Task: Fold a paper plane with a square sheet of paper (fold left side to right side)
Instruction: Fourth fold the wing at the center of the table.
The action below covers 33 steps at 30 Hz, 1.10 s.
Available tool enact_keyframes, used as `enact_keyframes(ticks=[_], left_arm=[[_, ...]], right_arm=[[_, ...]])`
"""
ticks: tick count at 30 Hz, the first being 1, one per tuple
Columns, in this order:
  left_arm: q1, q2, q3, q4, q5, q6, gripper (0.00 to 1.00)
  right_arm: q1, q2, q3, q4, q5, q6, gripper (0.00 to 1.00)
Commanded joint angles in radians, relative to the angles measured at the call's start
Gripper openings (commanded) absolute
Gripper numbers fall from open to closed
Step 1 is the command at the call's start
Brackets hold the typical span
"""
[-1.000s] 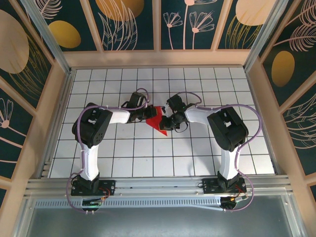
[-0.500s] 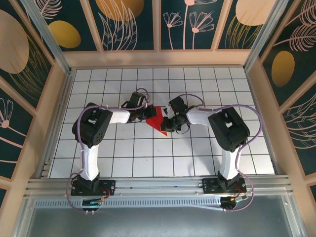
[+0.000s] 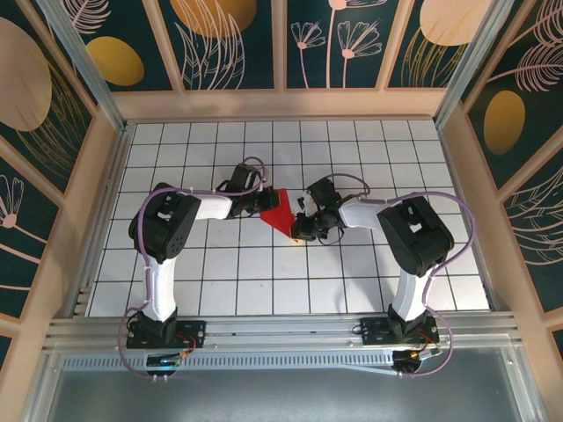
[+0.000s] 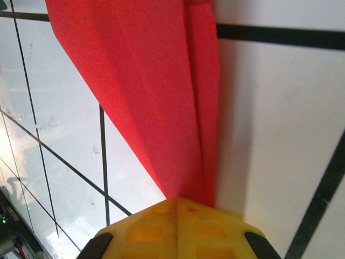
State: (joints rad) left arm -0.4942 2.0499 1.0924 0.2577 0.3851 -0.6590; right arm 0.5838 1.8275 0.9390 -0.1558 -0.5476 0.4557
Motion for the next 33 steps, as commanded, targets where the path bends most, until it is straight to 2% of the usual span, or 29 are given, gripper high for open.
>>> enact_keyframes(ticks=[1,11,16,25,33], left_arm=[[0.003,0.058,-0.003,-0.084,-0.055,0.004,0.08],[0.002,0.053,-0.005,-0.084,-0.057,0.002,0.08],[0.002,0.052,-0.006,-0.081,-0.055,0.000,0.08],[0.002,0.047,-0.006,-0.077,-0.048,-0.001,0.08],[0.002,0.048,-0.006,-0.071,-0.041,-0.007,0.08]], right_arm=[[-0.005,-0.020,-0.044,-0.091,0.012,0.017,0.00],[-0.014,-0.107,-0.004,-0.178,0.025,-0.034,0.00],[-0.031,-0.144,0.069,-0.181,-0.023,-0.064,0.00],[-0.031,-0.013,0.130,0.017,-0.036,0.001,0.00],[-0.031,0.096,0.184,0.067,-0.035,0.011,0.00]])
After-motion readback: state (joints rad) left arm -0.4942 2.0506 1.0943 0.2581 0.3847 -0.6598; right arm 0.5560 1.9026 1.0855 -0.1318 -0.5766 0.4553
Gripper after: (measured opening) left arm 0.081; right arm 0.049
